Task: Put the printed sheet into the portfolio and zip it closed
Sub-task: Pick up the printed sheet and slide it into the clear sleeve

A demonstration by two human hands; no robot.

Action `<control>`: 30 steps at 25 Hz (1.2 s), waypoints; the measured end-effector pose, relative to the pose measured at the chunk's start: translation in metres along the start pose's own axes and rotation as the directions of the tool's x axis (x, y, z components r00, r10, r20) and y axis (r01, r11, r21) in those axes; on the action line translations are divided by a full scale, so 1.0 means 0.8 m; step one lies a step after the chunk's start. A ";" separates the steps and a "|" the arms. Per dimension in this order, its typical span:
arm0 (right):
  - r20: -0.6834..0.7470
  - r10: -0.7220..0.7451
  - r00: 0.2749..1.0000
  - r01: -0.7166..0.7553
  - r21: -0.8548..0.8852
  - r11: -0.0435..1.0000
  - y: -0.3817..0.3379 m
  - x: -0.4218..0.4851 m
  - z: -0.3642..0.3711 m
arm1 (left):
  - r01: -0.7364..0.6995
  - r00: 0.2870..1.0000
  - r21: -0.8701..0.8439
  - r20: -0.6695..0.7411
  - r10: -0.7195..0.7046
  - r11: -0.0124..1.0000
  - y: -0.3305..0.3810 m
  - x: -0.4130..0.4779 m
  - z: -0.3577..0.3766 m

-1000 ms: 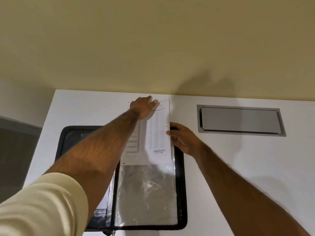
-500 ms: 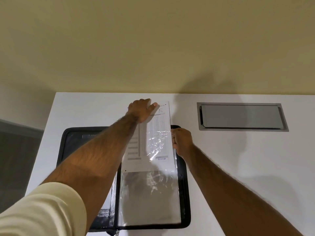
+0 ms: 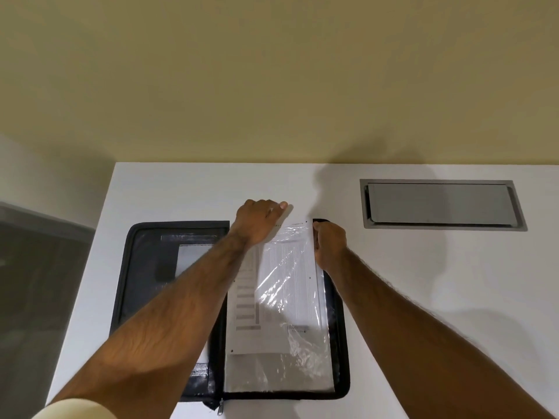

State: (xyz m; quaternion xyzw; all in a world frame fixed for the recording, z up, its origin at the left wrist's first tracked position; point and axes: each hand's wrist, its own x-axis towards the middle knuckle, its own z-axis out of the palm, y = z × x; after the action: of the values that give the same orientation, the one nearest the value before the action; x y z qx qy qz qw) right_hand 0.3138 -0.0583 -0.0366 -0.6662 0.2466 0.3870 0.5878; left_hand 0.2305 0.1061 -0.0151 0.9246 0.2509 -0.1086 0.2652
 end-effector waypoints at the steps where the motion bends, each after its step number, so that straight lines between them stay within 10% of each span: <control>1: 0.013 -0.007 1.000 0.007 -0.016 1.000 0.000 0.001 0.002 | -0.005 1.000 -0.007 -0.005 0.005 1.000 0.000 -0.009 0.002; 19: 0.041 -0.154 0.987 0.159 -0.193 0.968 -0.001 -0.024 -0.013 | 0.059 0.987 0.003 -0.150 -0.058 0.998 -0.023 -0.136 0.069; 24: 0.063 -0.466 0.883 0.393 -0.642 0.659 0.027 -0.049 -0.056 | 0.147 0.985 0.124 -0.110 -0.134 0.981 -0.050 -0.251 0.129; 30: 0.153 -0.474 0.867 0.369 -0.838 0.403 0.127 -0.102 -0.119 | 0.122 0.992 0.200 -0.035 -0.117 0.972 -0.053 -0.291 0.154</control>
State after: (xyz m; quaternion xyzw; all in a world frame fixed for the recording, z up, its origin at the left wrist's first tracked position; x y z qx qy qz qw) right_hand 0.2086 -0.1804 -0.0302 -0.9249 -0.1174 0.2587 0.2525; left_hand 0.0019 -0.0245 -0.0587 0.9312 0.2968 -0.1387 0.1601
